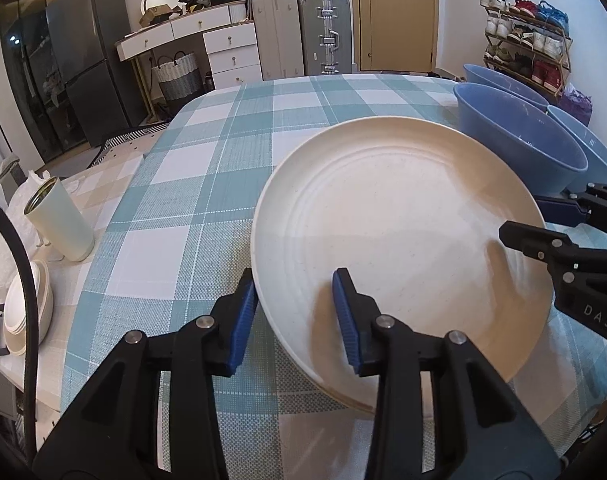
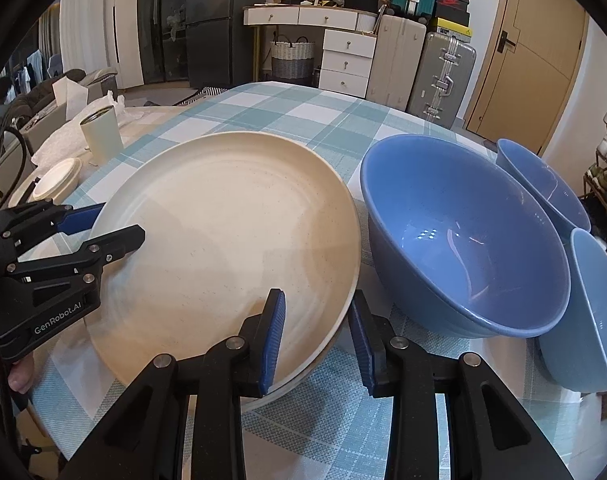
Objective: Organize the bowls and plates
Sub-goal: 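Lower the plate onto the stack and open both grippers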
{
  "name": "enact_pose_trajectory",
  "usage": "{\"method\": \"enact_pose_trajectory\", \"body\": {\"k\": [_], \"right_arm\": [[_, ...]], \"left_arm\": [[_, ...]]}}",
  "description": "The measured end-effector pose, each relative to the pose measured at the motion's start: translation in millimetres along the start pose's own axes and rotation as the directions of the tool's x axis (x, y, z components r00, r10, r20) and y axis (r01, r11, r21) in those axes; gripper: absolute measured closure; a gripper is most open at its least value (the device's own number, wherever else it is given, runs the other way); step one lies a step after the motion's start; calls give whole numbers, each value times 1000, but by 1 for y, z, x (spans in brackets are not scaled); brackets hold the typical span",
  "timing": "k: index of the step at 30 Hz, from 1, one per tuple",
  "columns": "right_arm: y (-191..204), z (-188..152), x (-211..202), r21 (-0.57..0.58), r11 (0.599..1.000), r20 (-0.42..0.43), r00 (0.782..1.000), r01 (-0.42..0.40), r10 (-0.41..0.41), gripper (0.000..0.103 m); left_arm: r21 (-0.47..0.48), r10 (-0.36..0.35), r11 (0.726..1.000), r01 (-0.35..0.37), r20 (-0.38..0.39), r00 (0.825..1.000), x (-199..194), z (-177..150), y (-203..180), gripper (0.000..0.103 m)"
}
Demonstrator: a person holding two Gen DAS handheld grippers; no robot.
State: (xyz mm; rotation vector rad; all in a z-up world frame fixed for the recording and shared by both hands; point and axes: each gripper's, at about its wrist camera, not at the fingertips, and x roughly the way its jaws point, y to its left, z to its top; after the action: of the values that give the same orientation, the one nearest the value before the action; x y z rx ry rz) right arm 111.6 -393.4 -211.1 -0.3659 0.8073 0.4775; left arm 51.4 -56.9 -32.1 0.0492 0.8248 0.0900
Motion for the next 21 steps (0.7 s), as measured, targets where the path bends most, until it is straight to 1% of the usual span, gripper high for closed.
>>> {"method": "enact_pose_trajectory", "body": {"k": [7, 11, 14, 17, 19, 21], "right_arm": [[3, -6, 2, -16, 1000, 0, 1000, 23, -23, 70], [8, -8, 5, -35, 998, 2, 999, 50, -50, 68], [8, -8, 6, -31, 998, 3, 999, 50, -50, 68], [6, -9, 7, -24, 999, 2, 999, 44, -44, 67], [5, -9, 8, -18, 999, 0, 1000, 31, -31, 64], [3, -8, 5, -4, 1000, 10, 1000, 3, -3, 52]], "left_arm": [[29, 15, 999, -15, -6, 1000, 2, -3, -5, 64], [20, -2, 1000, 2, -8, 1000, -1, -5, -5, 60], [15, -10, 1000, 10, -10, 1000, -1, -5, -4, 59], [-4, -36, 999, 36, -12, 999, -3, -5, -1, 54], [-26, -73, 997, 73, -14, 997, -5, -5, 2, 47], [-55, -117, 992, 116, -12, 993, -7, -4, 7, 43]]}}
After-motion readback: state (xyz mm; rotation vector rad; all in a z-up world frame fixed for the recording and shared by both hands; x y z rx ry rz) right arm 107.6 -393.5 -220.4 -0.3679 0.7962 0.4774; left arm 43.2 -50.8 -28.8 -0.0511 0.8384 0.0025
